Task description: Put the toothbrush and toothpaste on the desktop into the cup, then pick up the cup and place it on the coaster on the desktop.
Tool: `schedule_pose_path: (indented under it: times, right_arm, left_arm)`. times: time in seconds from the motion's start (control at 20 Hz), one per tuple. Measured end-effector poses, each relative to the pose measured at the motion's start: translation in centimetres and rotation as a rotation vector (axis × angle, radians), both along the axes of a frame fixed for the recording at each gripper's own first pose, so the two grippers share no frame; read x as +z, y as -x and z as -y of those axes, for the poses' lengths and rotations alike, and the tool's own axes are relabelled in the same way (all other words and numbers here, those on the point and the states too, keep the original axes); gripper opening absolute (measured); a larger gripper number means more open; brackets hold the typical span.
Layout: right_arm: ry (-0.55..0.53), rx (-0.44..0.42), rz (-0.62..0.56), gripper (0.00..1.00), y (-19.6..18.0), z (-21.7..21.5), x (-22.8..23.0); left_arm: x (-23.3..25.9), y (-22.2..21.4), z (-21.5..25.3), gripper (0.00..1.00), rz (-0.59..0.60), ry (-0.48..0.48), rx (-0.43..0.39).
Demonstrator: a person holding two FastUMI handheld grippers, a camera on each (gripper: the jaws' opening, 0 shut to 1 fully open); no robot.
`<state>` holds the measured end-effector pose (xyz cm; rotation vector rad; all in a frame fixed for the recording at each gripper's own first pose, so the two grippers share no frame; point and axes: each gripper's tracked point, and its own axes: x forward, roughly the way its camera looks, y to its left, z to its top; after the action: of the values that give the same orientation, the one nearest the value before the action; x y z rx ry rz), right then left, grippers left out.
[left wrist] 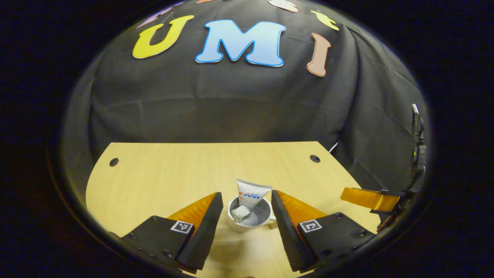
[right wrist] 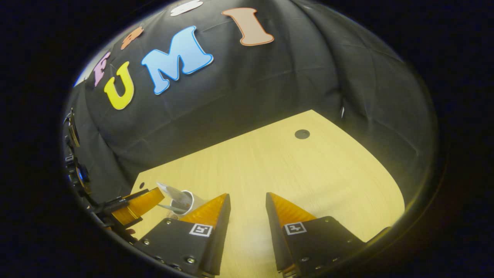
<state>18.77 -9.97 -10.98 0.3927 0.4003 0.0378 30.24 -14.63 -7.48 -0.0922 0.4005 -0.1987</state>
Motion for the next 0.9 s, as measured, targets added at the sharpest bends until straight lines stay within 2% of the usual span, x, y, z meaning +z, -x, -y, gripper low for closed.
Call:
schedule_pose_path:
  times: [0.05, 0.25, 0.55, 0.9]
  right_arm:
    - [0.009, 0.019, 0.000, 0.51, 0.1, -0.4, 0.1]
    - [0.083, 0.124, 0.006, 0.53, -0.4, -2.4, 0.7]
    - [0.166, 0.321, -0.021, 0.53, -0.5, -6.2, 0.7]
    - [0.403, 0.588, -0.089, 0.53, -1.0, -10.3, -0.8]
  left_arm:
    - [0.3, 0.3, -0.1, 0.84, 0.005, 0.007, 0.002]
    - [1.0, 2.2, -1.5, 0.84, 0.024, 0.030, 0.007]
    - [1.7, 5.0, -5.0, 0.84, 0.031, 0.054, 0.039]
    - [0.7, 8.1, -10.9, 0.84, 0.015, 0.060, 0.136]
